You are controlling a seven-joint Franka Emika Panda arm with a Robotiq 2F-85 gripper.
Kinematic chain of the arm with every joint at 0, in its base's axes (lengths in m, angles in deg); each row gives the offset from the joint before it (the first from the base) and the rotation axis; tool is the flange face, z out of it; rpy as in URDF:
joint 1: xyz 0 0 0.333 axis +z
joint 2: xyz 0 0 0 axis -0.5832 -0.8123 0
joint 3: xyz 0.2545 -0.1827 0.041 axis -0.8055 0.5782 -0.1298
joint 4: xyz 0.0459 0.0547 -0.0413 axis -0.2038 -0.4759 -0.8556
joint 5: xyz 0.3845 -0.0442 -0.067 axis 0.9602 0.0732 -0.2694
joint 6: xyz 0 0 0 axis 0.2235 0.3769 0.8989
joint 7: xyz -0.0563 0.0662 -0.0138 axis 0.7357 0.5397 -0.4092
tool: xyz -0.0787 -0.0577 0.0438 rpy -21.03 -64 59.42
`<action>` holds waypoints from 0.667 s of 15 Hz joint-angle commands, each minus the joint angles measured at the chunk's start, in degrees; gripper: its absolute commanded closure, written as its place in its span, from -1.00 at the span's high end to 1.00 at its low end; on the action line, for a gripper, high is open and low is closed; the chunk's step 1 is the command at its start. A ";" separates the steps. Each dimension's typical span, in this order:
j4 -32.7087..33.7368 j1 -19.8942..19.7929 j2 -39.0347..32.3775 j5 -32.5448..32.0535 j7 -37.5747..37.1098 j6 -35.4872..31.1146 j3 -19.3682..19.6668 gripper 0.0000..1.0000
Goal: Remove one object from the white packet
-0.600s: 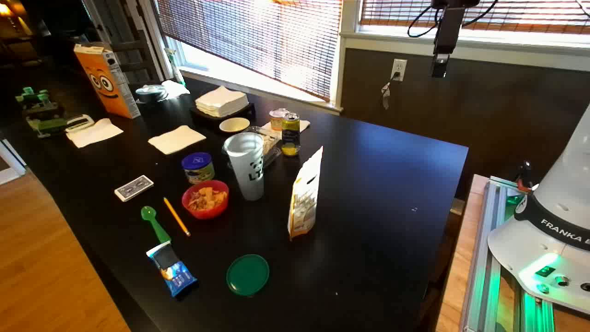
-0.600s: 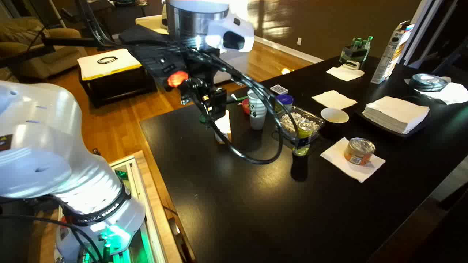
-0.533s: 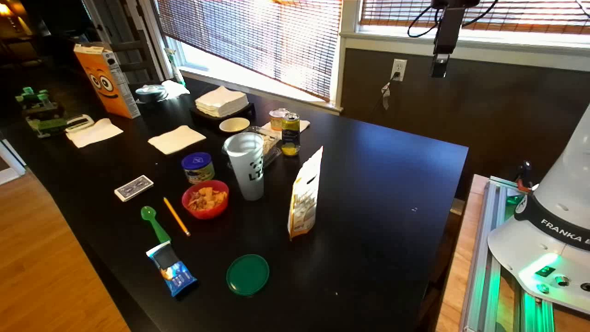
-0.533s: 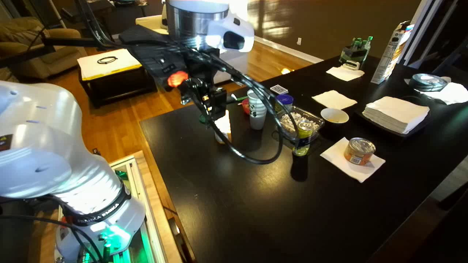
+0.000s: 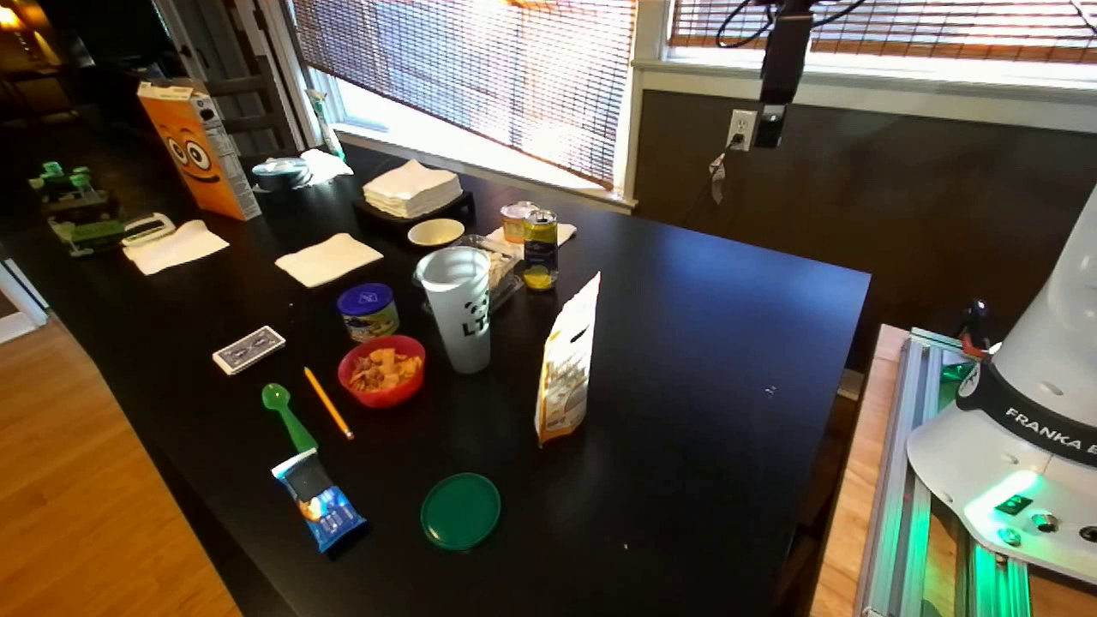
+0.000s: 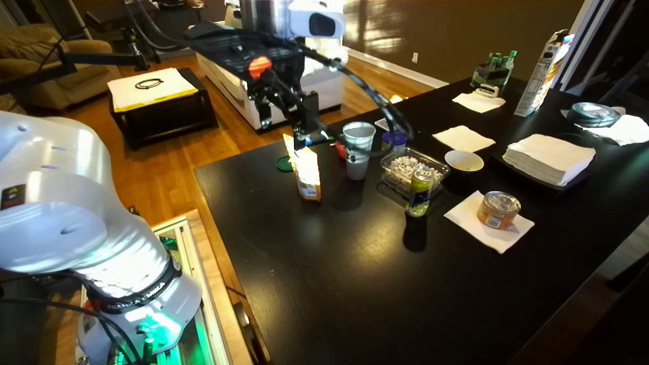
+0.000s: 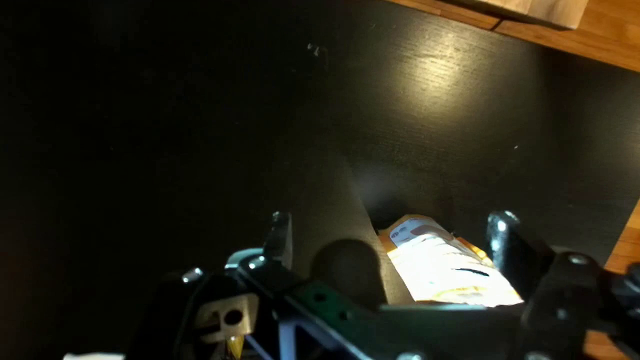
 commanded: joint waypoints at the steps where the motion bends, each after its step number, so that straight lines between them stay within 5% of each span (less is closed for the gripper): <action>1: 6.44 5.10 -7.97 -0.56 0.41 -3.46 -6.32 1.00; 2: 7.25 6.04 -9.47 -1.21 1.34 -5.12 -7.50 1.00; 3: 8.43 7.06 -11.34 -1.72 2.92 -6.08 -8.09 0.50; 4: 9.08 7.89 -12.88 -2.28 4.84 -7.57 -8.31 0.47; 10: 11.55 10.48 -22.20 -3.46 22.14 -17.82 -5.98 -0.40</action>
